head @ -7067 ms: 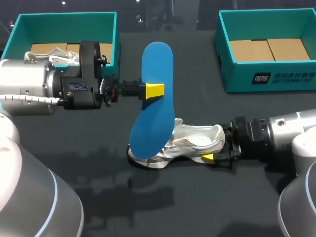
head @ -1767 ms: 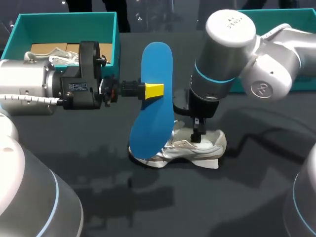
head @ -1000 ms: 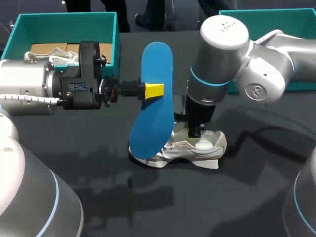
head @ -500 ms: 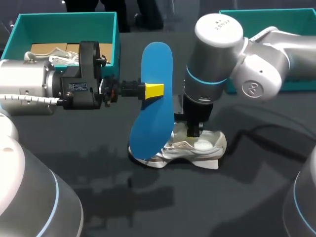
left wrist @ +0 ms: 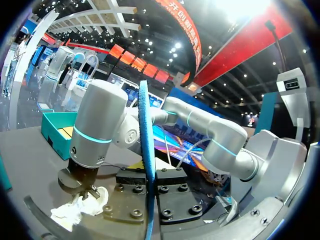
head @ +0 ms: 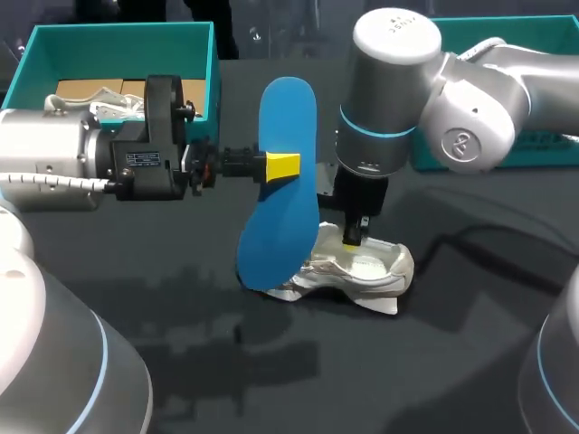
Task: Take the shoe out of the shoebox, open the shoe tongue, remove and reinsert the insole, then place the shoe into the shoebox
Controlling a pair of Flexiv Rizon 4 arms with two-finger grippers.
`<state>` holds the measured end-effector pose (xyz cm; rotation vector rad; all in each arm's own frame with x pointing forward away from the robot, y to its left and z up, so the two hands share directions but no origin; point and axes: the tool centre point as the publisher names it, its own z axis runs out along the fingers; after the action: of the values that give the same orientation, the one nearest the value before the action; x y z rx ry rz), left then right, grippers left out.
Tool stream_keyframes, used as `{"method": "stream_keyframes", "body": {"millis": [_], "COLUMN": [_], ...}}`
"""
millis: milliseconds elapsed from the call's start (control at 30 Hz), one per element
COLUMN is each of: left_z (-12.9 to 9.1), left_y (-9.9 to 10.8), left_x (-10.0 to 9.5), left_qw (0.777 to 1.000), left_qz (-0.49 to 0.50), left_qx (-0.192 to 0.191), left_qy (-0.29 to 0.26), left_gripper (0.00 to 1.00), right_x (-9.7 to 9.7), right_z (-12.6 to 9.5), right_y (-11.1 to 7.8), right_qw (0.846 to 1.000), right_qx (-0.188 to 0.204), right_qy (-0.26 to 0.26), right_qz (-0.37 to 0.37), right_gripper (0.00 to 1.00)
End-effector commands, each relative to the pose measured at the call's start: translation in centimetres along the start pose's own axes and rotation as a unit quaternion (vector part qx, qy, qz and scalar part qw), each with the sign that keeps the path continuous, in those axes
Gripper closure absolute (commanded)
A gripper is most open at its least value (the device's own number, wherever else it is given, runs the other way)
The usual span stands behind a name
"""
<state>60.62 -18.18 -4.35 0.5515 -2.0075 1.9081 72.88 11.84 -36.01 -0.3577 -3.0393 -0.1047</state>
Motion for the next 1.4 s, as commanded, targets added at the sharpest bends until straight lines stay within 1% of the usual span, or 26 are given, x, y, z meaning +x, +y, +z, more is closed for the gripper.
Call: {"method": "stream_keyframes", "body": {"millis": [33, 100, 167, 800, 933, 1067, 1133, 1233, 1300, 1333, 1367, 1400], "left_z": [0.1, 0.1, 0.1, 0.1, 0.1, 0.1, 0.1, 0.1, 0.1, 0.1, 0.1, 0.1], "left_y": [0.1, 0.1, 0.1, 0.1, 0.1, 0.1, 0.1, 0.1, 0.1, 0.1, 0.1, 0.1], "left_x": [0.1, 0.1, 0.1, 0.1, 0.1, 0.1, 0.1, 0.1, 0.1, 0.1, 0.1, 0.1], "left_qw": [1.000, 1.000, 1.000, 1.000, 1.000, 1.000, 1.000, 1.000, 1.000, 1.000, 1.000, 1.000], "left_qz": [0.000, 0.000, 0.000, 0.000, 0.000, 0.000, 0.000, 0.000, 0.000, 0.000, 0.000, 0.000], "left_qx": [0.001, 0.001, 0.001, 0.001, 0.001, 0.001, 0.001, 0.001, 0.001, 0.001, 0.001, 0.001], "left_qy": [-0.001, -0.001, -0.001, -0.001, -0.001, -0.001, -0.001, -0.001, -0.001, -0.001, -0.001, -0.001], "left_gripper": [1.00, 1.00, 1.00, 1.00, 1.00, 1.00, 1.00, 1.00, 1.00, 1.00, 1.00, 1.00], "right_x": [0.9, 1.2, 1.7, 1.7, 2.5, 3.1, 3.4, 3.4, 3.7, 3.8, 3.9, 4.1], "right_z": [-1.6, -2.2, -2.8, -2.8, -3.9, -5.3, -5.8, -6.2, -6.3, -6.3, -6.3, -6.2], "right_y": [-1.1, -1.2, -1.2, -1.2, -1.1, -1.3, -1.5, -1.8, -1.9, -1.9, -1.9, -1.8], "right_qw": [1.000, 0.998, 0.995, 0.995, 0.996, 0.992, 0.987, 0.970, 0.953, 0.950, 0.939, 0.929], "right_qx": [-0.006, 0.005, 0.055, 0.055, 0.016, -0.026, -0.040, -0.053, -0.058, -0.066, -0.073, -0.066], "right_qy": [0.002, 0.009, -0.004, -0.004, 0.005, 0.005, 0.010, 0.011, 0.003, 0.005, 0.000, -0.006], "right_qz": [0.025, 0.055, 0.088, 0.088, 0.085, 0.124, 0.158, 0.238, 0.297, 0.304, 0.335, 0.365], "right_gripper": [1.00, 1.00, 1.00, 1.00, 1.00, 1.00, 1.00, 1.00, 1.00, 1.00, 1.00, 1.00]}}
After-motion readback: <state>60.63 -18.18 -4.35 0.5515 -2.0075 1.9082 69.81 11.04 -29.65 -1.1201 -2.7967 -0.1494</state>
